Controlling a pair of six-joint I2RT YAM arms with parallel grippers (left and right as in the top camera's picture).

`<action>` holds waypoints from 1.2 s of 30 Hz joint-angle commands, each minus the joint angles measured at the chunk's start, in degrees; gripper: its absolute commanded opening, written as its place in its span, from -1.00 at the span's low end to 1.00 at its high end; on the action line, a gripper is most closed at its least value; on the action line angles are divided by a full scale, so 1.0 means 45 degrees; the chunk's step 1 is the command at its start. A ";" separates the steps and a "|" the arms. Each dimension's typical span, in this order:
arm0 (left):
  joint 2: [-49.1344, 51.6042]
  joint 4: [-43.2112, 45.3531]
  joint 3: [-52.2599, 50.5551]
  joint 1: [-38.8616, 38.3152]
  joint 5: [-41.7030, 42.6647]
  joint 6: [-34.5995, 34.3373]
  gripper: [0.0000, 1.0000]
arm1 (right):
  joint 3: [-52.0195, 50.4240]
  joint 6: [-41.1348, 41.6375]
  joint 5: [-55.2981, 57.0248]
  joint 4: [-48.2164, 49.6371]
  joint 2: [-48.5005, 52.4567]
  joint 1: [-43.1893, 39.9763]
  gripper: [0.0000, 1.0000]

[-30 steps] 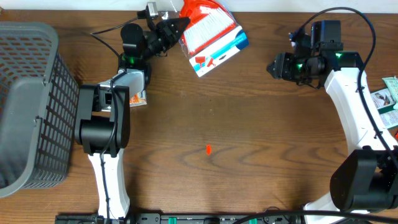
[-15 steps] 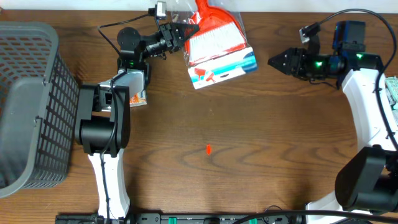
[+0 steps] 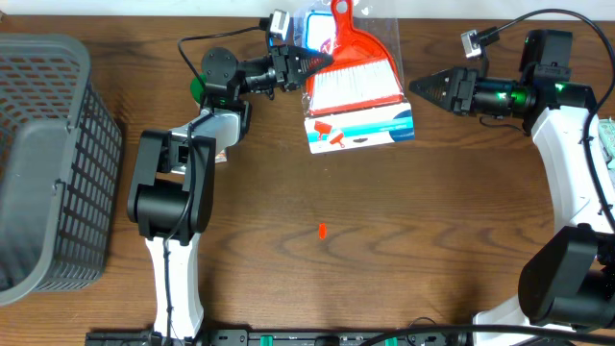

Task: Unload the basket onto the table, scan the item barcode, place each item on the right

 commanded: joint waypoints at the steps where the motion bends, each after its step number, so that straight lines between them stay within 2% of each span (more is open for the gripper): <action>1: -0.0005 0.0204 0.0452 0.0058 0.0034 -0.0029 -0.86 | 0.0015 -0.0180 -0.0078 0.0121 0.0058 0.0102 0.16; 9: -0.0005 0.0204 0.0452 -0.0340 0.0029 -0.0228 -0.85 | 0.0015 -0.0194 0.2273 0.0151 0.0058 0.0607 0.19; 14: -0.0005 0.0204 0.0452 -0.0758 0.0029 -0.0228 -0.86 | 0.0015 -0.0228 0.2327 0.0379 0.0058 0.0967 0.18; 16: -0.0005 0.0199 0.0452 -0.0879 0.0029 -0.0228 -0.86 | 0.0015 -0.0228 0.2322 0.0418 0.0058 0.1083 0.04; 18: -0.0005 0.0199 0.0452 -0.0952 0.0034 -0.0228 -0.86 | 0.0015 -0.0228 0.2331 0.0418 0.0063 0.1185 -0.02; 22: -0.0005 0.0199 0.0452 -0.0976 0.0034 -0.0228 -0.86 | 0.0015 -0.0228 0.2341 0.0413 0.0058 0.1195 -0.37; 32: -0.0005 0.0199 0.0452 -0.0976 0.0039 -0.0223 -0.86 | 0.0015 -0.0233 0.2341 0.0413 0.0058 0.1190 -0.82; 36: -0.0005 0.0199 0.0452 -0.0976 0.0039 -0.0219 -0.79 | 0.0015 -0.0233 0.2341 0.0418 0.0058 0.1190 -0.90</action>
